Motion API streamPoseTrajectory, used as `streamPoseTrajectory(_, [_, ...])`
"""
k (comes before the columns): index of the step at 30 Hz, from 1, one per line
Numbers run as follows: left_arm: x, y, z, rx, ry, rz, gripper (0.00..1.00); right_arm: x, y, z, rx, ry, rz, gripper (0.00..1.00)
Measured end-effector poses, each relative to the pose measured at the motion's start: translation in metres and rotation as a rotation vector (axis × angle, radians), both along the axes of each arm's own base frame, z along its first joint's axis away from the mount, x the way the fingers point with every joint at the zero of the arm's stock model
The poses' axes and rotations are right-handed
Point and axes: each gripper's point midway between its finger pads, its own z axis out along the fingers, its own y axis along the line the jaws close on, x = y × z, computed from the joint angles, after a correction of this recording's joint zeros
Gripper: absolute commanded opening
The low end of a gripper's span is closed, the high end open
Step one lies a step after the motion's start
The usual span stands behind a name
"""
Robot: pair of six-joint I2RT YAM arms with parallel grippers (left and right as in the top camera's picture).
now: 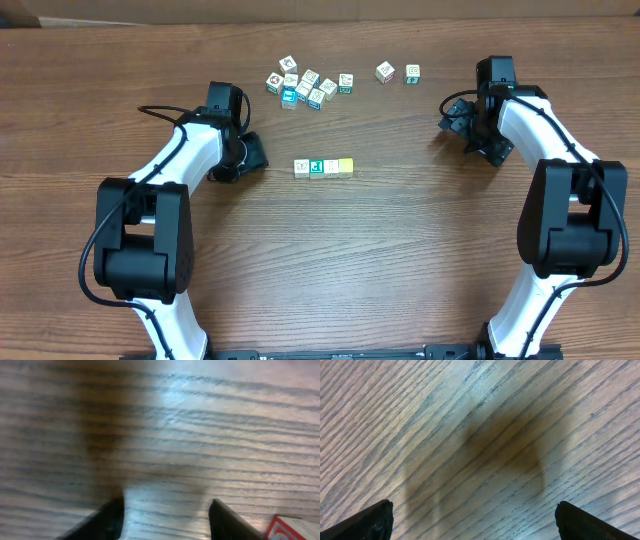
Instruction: Form a horizontal line
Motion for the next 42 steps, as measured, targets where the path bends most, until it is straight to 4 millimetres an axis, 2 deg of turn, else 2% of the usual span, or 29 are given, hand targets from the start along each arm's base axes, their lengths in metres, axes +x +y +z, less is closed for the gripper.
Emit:
streamPoseTrajectory(4, [-0.0054,0.0029,-0.0015,0.017,0.021,-0.005,0.30,0.0002,0.0001,-0.0001,0.001,0.000,-0.001,1.00])
streamPoseTrajectory(6, [-0.0062,0.0055,-0.0020,0.032,0.024,-0.003,0.36,0.0004,-0.0001,-0.0001,0.000,-0.002,-0.001,1.00])
streamPoseTrajectory(7, [-0.0067,0.0065,-0.0022,0.037,0.026,-0.003,0.57,0.0005,0.0001,0.0000,0.001,-0.002,0.000,1.00])
streamPoseTrajectory(8, [-0.0068,0.0073,-0.0015,0.043,0.024,-0.007,1.00,0.0005,-0.0001,0.0000,0.001,-0.002,-0.001,1.00])
streamPoseTrajectory(42, [-0.0072,0.0102,0.0020,0.058,0.020,-0.001,1.00,0.0006,0.0011,0.0001,0.007,-0.003,0.001,1.00])
